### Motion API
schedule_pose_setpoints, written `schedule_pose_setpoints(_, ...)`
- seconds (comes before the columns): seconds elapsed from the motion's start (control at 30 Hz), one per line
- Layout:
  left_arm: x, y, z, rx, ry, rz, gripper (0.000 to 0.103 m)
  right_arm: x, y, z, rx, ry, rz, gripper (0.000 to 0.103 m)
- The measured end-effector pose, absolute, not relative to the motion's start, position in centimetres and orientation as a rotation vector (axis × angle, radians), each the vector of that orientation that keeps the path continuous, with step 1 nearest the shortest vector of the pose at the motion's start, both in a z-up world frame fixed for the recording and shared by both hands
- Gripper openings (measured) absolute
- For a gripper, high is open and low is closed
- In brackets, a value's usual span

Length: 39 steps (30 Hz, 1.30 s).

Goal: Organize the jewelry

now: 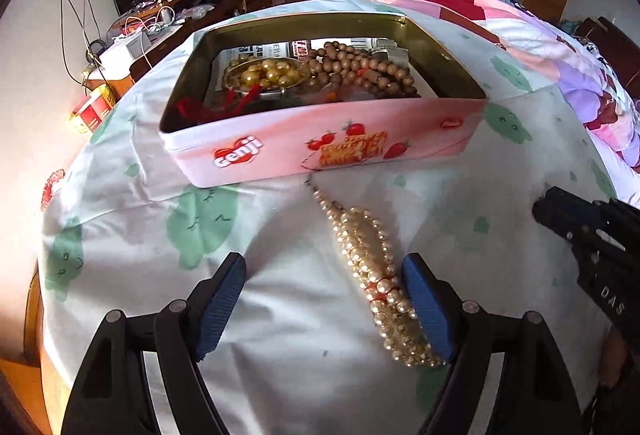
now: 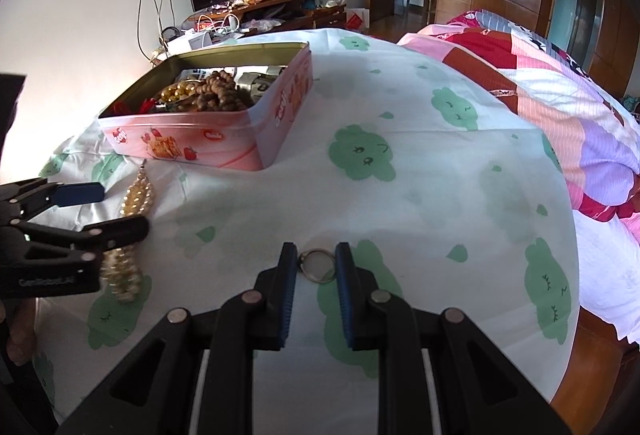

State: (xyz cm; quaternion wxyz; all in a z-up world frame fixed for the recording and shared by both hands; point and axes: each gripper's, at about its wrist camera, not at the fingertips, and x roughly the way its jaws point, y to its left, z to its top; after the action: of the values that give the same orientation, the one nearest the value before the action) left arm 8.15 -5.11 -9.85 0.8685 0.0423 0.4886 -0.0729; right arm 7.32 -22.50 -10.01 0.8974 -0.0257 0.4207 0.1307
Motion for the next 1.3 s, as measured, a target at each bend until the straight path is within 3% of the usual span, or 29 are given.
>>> schedule_pose_setpoints(0.03,8.0,-5.0,-9.9,0.093,1.019,-0.160,0.079,7.3,-22.5,-10.0,-0.056,0.871,0.270,0.022)
schedule_pose_setpoints(0.1,7.8,-4.9,-9.7,0.099,1.005,-0.176,0.066,7.3,-22.4,-10.0,-0.059,0.871,0.269,0.022)
schedule_pose_setpoints(0.17,7.8,-4.7,-9.4,0.103,1.003,-0.190,0.037,7.3,-22.4,-10.0,-0.060,0.871,0.270,0.022)
schedule_pose_setpoints(0.23,7.9,-4.5,-9.3,0.112,1.004,-0.199,0.020,7.3,-22.4,-10.0,-0.060,0.871,0.270,0.022)
schedule_pose_setpoints(0.33,8.0,-3.9,-9.1,0.081,0.997,-0.212,0.013,7.2,-22.4,-10.0,-0.059,0.871,0.271,0.022)
schedule_pose_setpoints(1.03,7.1,-2.1,-7.8,0.034,0.918,-0.237,0.013,7.0,-22.0,-9.9,-0.083,0.870,0.308,0.022)
schedule_pose_setpoints(1.07,7.0,-2.2,-7.6,0.035,0.913,-0.241,0.013,6.9,-22.1,-9.7,-0.077,0.858,0.310,0.005)
schedule_pose_setpoints(1.3,6.8,-2.3,-7.2,0.045,0.898,-0.245,0.013,6.8,-22.4,-9.6,-0.047,0.857,0.327,0.006)
